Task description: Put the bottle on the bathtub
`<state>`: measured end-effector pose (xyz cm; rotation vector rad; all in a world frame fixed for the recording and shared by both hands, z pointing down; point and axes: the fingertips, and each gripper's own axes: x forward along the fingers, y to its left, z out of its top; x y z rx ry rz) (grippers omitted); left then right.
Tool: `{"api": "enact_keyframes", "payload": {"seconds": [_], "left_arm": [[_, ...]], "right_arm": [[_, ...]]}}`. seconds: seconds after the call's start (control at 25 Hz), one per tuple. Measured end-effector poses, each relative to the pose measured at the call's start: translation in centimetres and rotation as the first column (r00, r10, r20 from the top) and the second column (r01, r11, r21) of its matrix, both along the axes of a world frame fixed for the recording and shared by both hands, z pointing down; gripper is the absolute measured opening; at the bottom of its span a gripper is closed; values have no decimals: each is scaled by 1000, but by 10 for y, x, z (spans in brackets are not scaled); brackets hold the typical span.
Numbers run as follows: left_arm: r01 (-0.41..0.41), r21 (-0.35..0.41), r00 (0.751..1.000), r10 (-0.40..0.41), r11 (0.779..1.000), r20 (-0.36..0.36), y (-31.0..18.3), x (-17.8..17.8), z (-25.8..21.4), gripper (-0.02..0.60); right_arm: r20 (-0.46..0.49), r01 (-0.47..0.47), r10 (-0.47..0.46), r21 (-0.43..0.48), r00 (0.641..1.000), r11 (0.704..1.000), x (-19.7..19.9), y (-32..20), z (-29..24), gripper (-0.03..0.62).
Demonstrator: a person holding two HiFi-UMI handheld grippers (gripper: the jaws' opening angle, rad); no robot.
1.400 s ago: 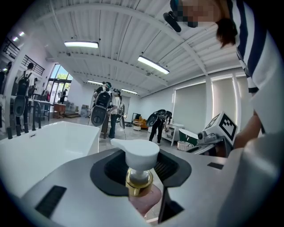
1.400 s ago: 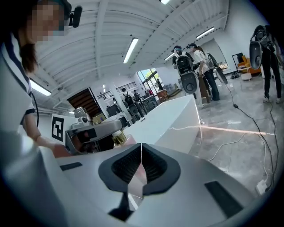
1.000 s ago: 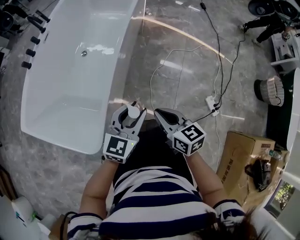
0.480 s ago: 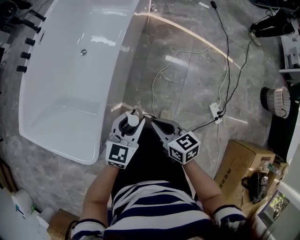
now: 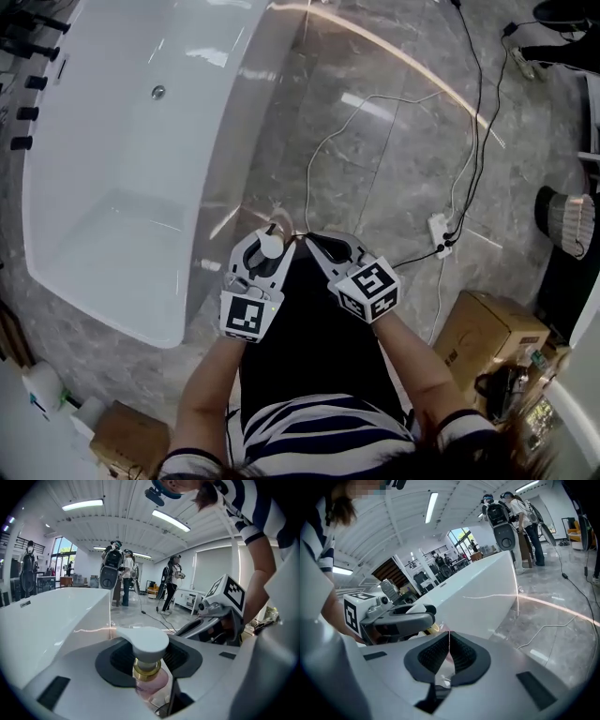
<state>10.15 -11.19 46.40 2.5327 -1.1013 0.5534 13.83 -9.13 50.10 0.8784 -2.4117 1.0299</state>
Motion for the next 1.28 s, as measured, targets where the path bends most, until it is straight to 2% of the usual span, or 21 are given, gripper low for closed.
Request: {"api": "enact_keyframes", "payload": {"seconds": [0.24,0.52,0.88,1.28], "left_arm": [[45,-22,998,-44,999,40,-18,1,45,163],[96,-91,992,-87,991,92,-28,-6,120,163],[179,-150,978,-159,972,135,-33,-20,210,163],[203,-225,966,-157,953,206,-37,-35,296,164]], "right_arm": [[-16,41,-42,-30,999,999,9,-18,46,28],[-42,-12,7,-105,999,994,15,-22,109,28],[-89,69,-85,-175,992,982,6,-4,194,28],[-109,120,-148,-228,983,966,1,9,247,28]]}}
